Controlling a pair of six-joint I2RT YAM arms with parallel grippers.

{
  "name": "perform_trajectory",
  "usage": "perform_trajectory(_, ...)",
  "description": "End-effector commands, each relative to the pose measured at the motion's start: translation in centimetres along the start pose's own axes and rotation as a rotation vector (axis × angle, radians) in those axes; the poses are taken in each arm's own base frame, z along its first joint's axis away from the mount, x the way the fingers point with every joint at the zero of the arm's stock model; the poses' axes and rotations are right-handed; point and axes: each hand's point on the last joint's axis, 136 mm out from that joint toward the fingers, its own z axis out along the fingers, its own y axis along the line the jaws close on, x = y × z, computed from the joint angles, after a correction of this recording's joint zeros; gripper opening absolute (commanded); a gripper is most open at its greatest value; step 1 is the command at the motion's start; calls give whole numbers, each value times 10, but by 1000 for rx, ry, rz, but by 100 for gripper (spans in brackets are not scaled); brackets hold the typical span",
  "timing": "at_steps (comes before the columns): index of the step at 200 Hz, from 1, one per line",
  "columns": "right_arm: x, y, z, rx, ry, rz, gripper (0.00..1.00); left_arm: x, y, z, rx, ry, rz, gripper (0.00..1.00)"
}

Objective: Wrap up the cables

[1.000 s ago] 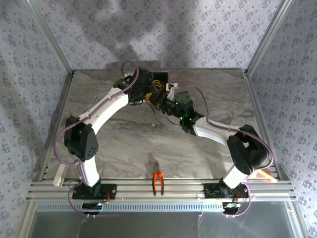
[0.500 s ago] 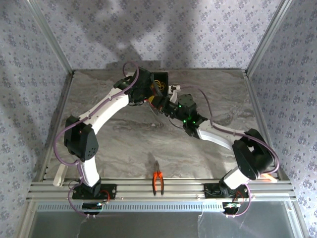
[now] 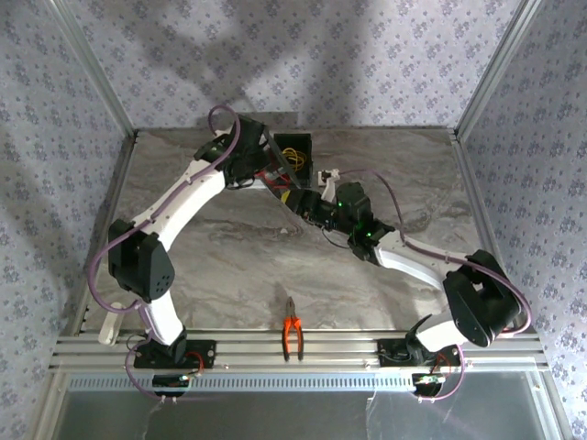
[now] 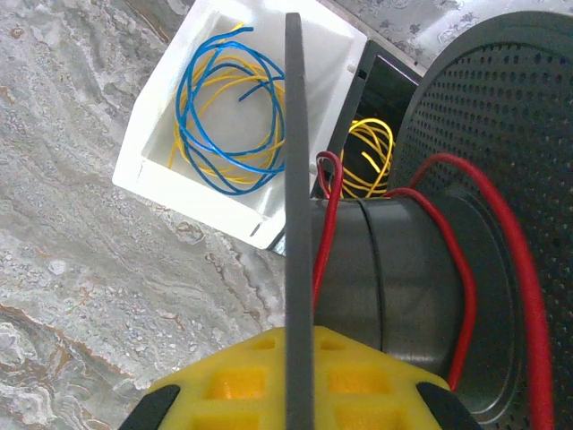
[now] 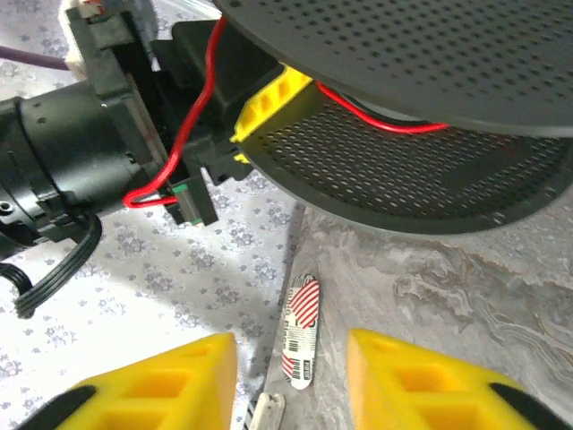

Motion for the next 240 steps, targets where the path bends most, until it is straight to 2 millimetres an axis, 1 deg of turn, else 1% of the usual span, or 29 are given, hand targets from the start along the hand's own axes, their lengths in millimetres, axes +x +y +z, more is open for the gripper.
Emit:
perform_trajectory(1,-6,32,11,-88,9,-30,43,-19,-21,-24,105,-71,-52,0)
perform_trajectory(29,-13,45,25,-153,0,6,44,-17,-21,-24,111,-76,-63,0)
perform_trajectory(69,-17,47,42,-195,1,62,44,-12,-24,-23,124,-74,-69,0)
perform_trajectory(98,-18,48,49,-206,2,76,44,-9,-25,-24,137,-72,-81,0)
perform_trajectory(158,-22,49,53,-220,-14,88,43,-4,-29,-25,152,-68,-85,0)
perform_trajectory(175,-23,52,54,-224,-17,88,43,-3,-31,-25,155,-68,-84,0)
perform_trajectory(199,-25,50,55,-219,-29,96,43,1,-36,-26,167,-63,-82,0)
perform_trajectory(240,-30,44,55,-205,-65,116,36,9,-42,-31,200,-48,-91,0)
